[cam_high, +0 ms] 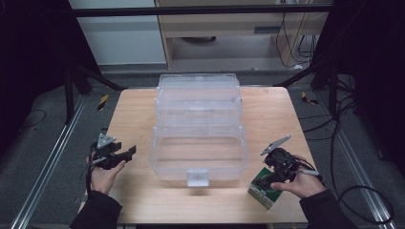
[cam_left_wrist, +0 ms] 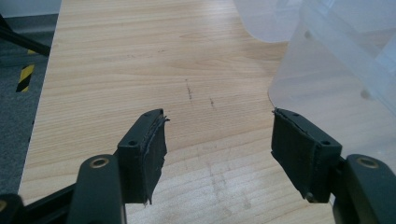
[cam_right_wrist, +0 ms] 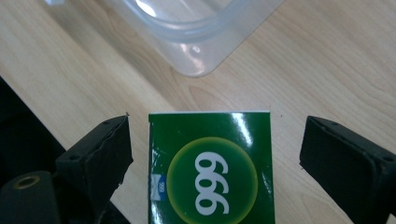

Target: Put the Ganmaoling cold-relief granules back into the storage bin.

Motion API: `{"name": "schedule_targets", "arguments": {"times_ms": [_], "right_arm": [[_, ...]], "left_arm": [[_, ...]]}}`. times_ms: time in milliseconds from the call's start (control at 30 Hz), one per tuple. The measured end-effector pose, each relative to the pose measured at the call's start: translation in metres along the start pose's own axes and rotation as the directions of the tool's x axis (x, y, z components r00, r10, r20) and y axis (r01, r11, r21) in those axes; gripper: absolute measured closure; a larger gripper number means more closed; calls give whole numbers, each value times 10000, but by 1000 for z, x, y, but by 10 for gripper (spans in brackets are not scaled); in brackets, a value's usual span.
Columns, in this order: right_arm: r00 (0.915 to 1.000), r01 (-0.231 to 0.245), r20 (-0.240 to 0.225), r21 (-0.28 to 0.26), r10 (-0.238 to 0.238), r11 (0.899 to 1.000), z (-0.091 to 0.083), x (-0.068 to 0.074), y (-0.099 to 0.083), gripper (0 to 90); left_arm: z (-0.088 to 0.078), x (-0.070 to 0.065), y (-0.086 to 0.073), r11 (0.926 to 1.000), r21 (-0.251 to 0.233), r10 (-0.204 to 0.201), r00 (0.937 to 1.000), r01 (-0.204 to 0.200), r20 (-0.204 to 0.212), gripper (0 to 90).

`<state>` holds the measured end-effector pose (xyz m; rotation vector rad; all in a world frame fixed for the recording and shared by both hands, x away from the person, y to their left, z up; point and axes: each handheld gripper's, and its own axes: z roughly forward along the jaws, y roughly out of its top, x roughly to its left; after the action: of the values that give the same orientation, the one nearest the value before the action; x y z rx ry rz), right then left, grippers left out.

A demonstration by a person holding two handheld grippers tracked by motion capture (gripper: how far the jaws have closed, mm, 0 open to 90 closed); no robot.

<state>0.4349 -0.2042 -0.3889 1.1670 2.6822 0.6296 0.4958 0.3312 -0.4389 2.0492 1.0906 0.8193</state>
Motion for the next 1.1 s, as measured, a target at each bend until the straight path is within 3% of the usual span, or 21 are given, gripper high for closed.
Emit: {"name": "schedule_targets", "arguments": {"times_ms": [200,467,733,900,1100], "right_arm": [[9998,197,-108,545,-191,9983,3,1,-2,77],[9990,422,-221,1078,-400,9933,11,2,-3,70],[9978,613,-338,1629,-566,9847,21,3,-5,71],[9978,621,-362,1841,-564,9809,25,0,-7,91],[9978,629,-321,2151,-573,9746,29,-2,-6,133]], "left_arm": [[1,1,0,9996,107,250,9997,-250,56,342],[2,-1,0,9999,133,77,9998,-79,163,341],[2,0,0,9996,131,230,9996,-233,184,341],[2,0,-1,9999,153,64,9999,-66,128,342],[3,-1,0,9995,198,249,9995,-252,191,342]]}}
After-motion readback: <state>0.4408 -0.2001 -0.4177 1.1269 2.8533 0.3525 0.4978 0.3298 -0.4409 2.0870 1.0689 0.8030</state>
